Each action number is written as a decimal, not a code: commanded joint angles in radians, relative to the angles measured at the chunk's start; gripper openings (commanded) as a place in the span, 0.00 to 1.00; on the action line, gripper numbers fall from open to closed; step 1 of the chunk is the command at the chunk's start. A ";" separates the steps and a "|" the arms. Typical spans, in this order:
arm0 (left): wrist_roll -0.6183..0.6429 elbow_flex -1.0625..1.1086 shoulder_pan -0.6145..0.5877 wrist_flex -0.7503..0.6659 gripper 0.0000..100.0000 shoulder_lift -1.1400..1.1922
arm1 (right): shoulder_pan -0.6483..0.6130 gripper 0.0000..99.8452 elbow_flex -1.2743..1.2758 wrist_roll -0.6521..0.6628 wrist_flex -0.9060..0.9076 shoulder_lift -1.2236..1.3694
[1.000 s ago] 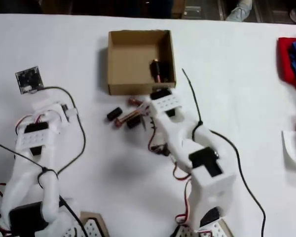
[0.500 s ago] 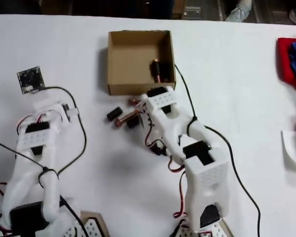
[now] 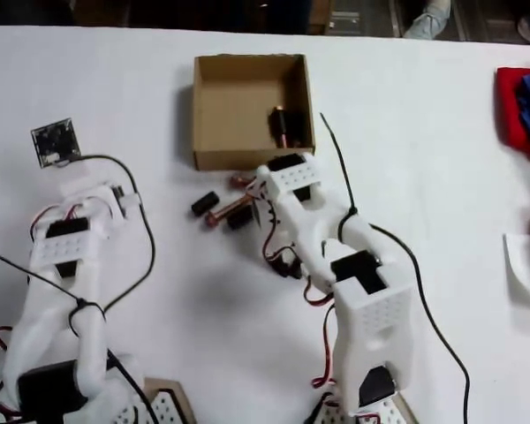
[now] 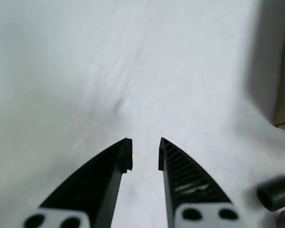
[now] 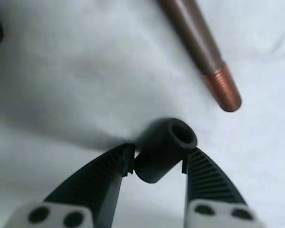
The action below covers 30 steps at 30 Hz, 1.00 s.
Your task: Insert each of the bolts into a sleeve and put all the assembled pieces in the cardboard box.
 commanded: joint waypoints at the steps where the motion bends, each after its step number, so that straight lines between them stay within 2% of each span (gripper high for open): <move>1: 0.002 -0.039 0.006 0.002 0.12 -0.008 | 0.041 0.16 -0.072 -0.003 -0.005 -0.007; 9: 0.002 -0.039 0.006 0.002 0.12 -0.008 | 0.041 0.16 -0.272 -0.002 0.145 0.004; 21: 0.002 -0.039 0.006 0.002 0.12 -0.008 | 0.005 0.16 -0.276 0.002 0.202 0.068; 25: 0.002 -0.039 0.006 0.002 0.12 -0.008 | -0.054 0.16 -0.275 0.095 0.219 0.071; 30: 0.002 -0.039 0.006 0.002 0.12 -0.008 | -0.068 0.16 -0.272 0.101 0.217 0.076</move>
